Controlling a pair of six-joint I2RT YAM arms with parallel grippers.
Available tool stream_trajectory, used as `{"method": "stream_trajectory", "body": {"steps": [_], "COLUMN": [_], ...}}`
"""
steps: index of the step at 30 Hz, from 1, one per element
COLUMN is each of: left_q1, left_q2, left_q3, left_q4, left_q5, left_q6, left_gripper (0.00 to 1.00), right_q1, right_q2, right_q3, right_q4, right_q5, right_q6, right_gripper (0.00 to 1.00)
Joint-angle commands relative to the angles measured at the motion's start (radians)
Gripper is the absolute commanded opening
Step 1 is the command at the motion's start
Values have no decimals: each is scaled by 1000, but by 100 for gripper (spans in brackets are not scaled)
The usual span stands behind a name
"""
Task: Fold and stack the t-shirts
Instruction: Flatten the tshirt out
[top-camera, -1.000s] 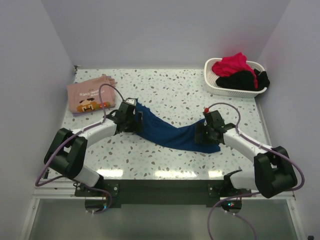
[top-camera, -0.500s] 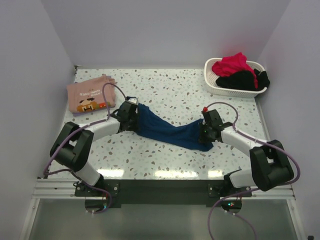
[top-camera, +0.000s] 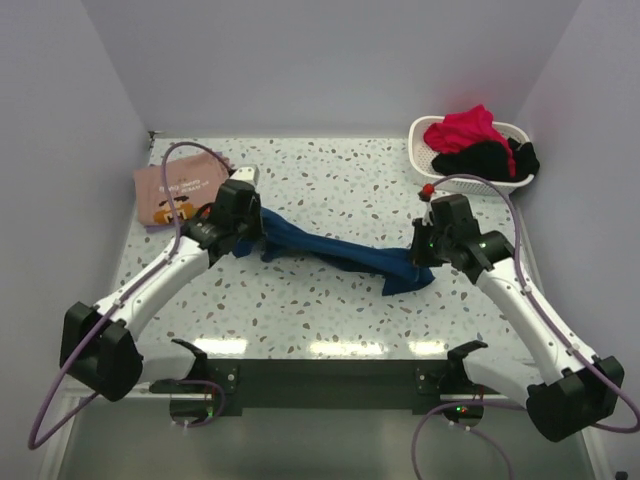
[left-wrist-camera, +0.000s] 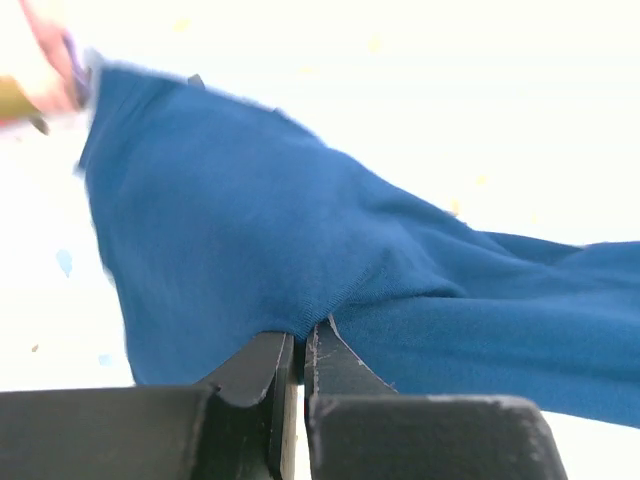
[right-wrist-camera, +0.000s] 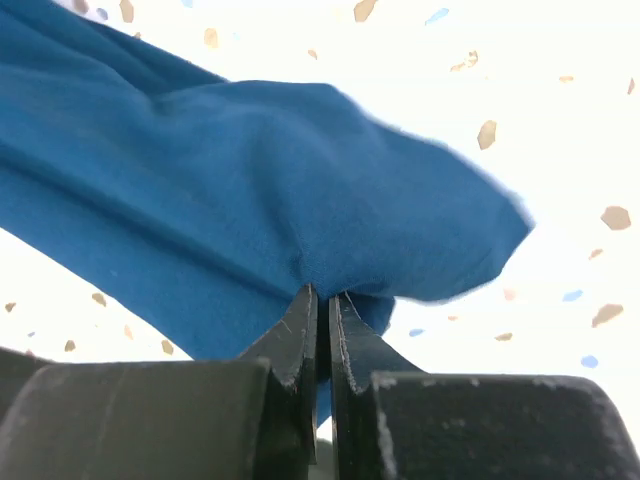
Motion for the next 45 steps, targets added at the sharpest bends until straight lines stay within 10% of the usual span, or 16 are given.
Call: {"method": "stream_trajectory", "body": {"steps": [1, 7, 13, 17, 23, 32, 45], "left_q1": [5, 6, 107, 118, -58, -270, -357], "left_q2": [-81, -119, 206, 462, 265, -96, -1], "left_q3": [91, 195, 341, 529, 308, -150, -238], "left_q4": [-150, -247, -152, -182, -96, -53, -3], "left_q5": [-49, 25, 157, 50, -130, -152, -145], "left_q6": [39, 94, 191, 176, 141, -129, -202], "left_gripper": [0, 11, 60, 96, 99, 83, 82], "right_q1": [1, -2, -59, -77, -40, -39, -40], "right_q2": [-41, -72, 140, 385, 251, 142, 162], "right_q3": [94, 202, 187, 280, 164, 15, -76], "right_q4": [-220, -239, 36, 56, 111, 101, 163], "right_q5": [6, -13, 95, 171, 57, -9, -42], "right_q6": [-53, -65, -107, -108, -99, -68, -47], "right_gripper": [0, 8, 11, 48, 68, 72, 73]}}
